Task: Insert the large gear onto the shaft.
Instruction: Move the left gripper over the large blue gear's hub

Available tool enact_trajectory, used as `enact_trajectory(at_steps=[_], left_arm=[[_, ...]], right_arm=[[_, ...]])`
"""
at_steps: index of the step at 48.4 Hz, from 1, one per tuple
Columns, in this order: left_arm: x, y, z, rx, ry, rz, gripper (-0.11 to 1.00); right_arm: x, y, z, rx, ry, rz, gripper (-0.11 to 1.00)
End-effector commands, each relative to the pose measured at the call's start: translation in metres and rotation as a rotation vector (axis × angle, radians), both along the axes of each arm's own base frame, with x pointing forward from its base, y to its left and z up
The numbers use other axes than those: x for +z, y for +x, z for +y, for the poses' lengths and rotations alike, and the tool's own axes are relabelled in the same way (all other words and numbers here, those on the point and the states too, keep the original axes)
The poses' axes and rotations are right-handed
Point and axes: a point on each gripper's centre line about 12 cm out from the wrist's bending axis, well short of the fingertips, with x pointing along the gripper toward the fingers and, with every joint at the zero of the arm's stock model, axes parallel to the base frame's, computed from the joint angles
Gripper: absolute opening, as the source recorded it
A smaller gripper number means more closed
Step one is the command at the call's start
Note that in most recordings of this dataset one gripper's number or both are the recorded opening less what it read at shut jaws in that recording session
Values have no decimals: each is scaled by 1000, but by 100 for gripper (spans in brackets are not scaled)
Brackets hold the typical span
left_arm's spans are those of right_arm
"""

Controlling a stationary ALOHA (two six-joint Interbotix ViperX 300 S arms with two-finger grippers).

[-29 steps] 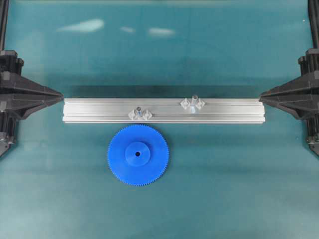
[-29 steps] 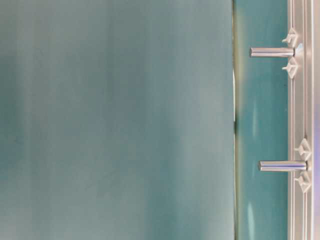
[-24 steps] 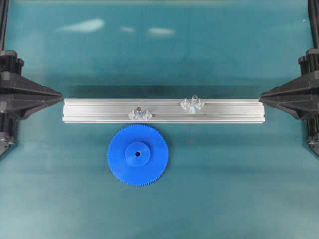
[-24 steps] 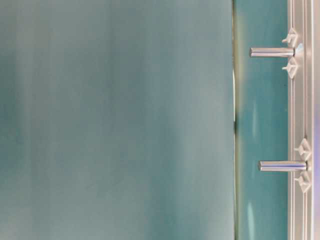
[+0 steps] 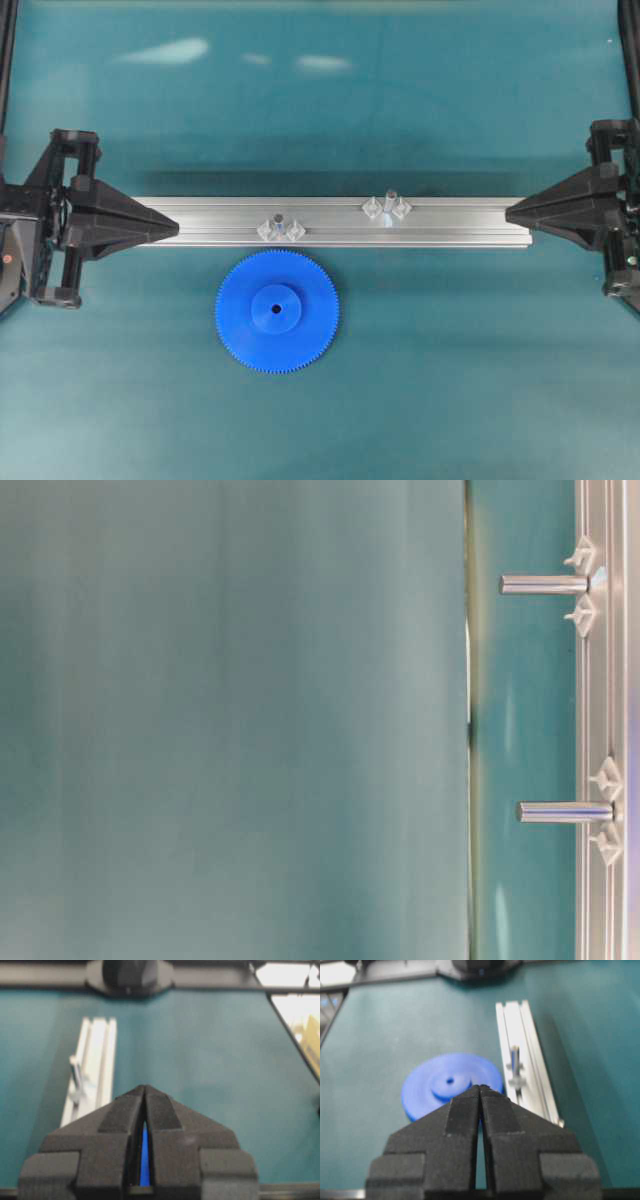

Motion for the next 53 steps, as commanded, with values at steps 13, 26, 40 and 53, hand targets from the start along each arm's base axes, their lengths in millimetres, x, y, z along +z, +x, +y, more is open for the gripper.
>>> enact_trajectory(at_steps=[13,26,40,53], left_arm=[[5,11,-5,-14,-1,134,1],[-8,33,-7,-13,5,282,1],[-32,61,-16,-35,16,452,1],[-55,90,-22,-43,24,543,1]], right_arm=[[1,2,0,-2,14,52,5],[-4,0,-1,-8,15,89,5],[-7,-1,-3,-16,16,110,5],[-9,-3,-4,-23,18,110,5]])
